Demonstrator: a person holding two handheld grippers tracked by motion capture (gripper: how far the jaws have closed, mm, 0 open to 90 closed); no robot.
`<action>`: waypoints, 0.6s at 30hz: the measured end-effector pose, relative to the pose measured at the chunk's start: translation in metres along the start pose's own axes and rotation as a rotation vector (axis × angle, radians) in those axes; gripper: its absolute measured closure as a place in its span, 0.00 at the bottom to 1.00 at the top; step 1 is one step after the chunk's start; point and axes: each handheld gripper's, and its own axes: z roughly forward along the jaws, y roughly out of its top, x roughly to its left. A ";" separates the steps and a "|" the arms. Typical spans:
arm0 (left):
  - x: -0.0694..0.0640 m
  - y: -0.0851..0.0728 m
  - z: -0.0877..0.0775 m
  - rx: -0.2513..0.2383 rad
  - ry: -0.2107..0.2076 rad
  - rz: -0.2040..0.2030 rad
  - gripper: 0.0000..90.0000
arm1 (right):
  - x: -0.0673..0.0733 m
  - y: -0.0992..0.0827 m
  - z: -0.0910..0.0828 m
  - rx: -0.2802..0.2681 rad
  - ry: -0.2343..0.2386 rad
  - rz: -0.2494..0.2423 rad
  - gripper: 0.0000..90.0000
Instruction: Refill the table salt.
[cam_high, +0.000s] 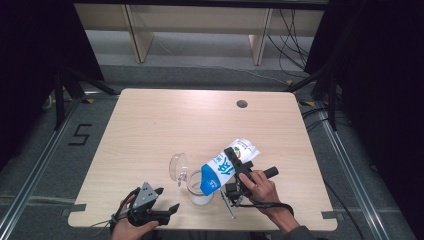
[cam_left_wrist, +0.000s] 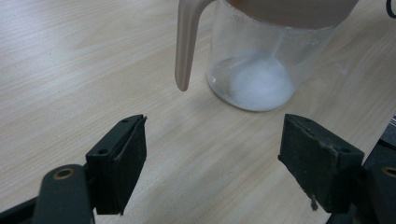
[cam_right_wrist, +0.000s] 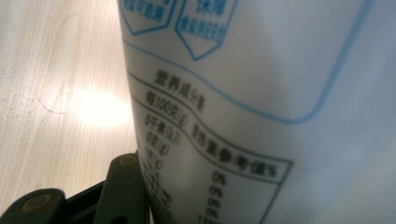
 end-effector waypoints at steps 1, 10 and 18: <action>0.000 0.000 0.000 -0.004 -0.004 -0.005 0.25 | 0.003 0.000 0.000 0.006 0.006 0.034 0.57; -0.002 0.000 0.000 -0.005 -0.008 -0.027 0.25 | 0.003 0.001 0.000 0.004 0.012 0.015 0.58; -0.002 0.000 0.000 -0.003 0.000 -0.023 0.25 | -0.002 0.000 0.001 -0.010 0.014 -0.048 0.58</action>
